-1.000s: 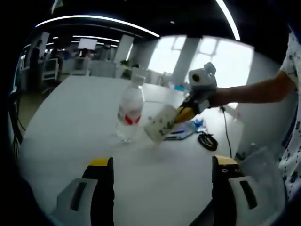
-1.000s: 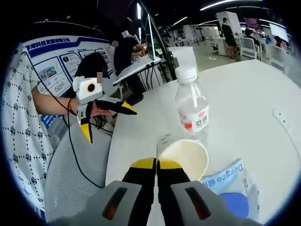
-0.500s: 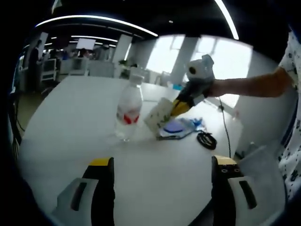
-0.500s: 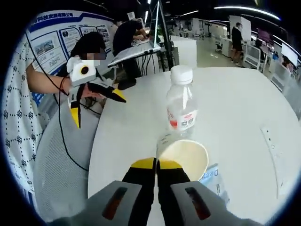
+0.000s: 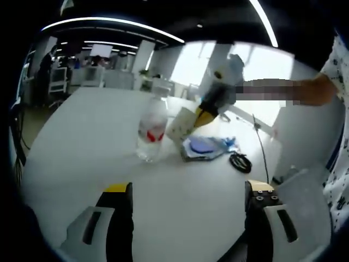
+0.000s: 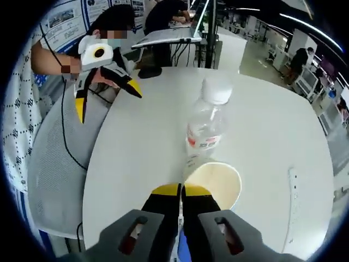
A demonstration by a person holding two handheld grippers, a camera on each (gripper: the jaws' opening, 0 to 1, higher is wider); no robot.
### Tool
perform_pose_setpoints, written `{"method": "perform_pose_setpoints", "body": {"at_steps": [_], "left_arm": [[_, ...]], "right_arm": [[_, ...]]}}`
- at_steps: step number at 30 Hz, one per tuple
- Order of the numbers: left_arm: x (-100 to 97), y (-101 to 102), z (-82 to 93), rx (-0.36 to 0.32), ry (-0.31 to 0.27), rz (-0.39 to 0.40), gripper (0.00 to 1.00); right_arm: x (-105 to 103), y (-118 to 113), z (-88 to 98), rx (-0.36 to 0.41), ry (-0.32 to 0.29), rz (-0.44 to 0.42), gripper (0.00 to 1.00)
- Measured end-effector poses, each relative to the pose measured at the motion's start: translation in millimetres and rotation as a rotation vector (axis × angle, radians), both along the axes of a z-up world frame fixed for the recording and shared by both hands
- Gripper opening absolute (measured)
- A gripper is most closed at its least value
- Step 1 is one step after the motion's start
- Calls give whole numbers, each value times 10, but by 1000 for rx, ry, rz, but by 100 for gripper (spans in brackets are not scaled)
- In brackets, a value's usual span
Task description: Arrange the tabletop items into an orderly group along one side of the table until the central work area is clear of visible clutter.
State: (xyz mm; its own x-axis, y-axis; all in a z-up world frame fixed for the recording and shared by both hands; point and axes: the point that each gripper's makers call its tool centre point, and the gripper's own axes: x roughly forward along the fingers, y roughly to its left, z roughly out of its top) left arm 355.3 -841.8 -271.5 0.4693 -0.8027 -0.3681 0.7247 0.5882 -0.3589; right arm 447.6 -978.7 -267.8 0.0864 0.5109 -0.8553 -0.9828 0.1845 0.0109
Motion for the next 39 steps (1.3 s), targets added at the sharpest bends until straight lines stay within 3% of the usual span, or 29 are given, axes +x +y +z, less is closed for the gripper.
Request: {"method": "perform_pose_setpoints", "body": {"at_steps": [13, 35, 39], "left_arm": [[-8, 38, -7, -3, 0, 12, 81], [-40, 106, -66, -10, 10, 43, 80], [-42, 110, -67, -15, 11, 49, 79]], "right_arm": [[64, -27, -72, -113, -20, 106, 0], [109, -78, -332, -391, -129, 448, 0], [81, -47, -356, -413, -150, 495, 0]]}}
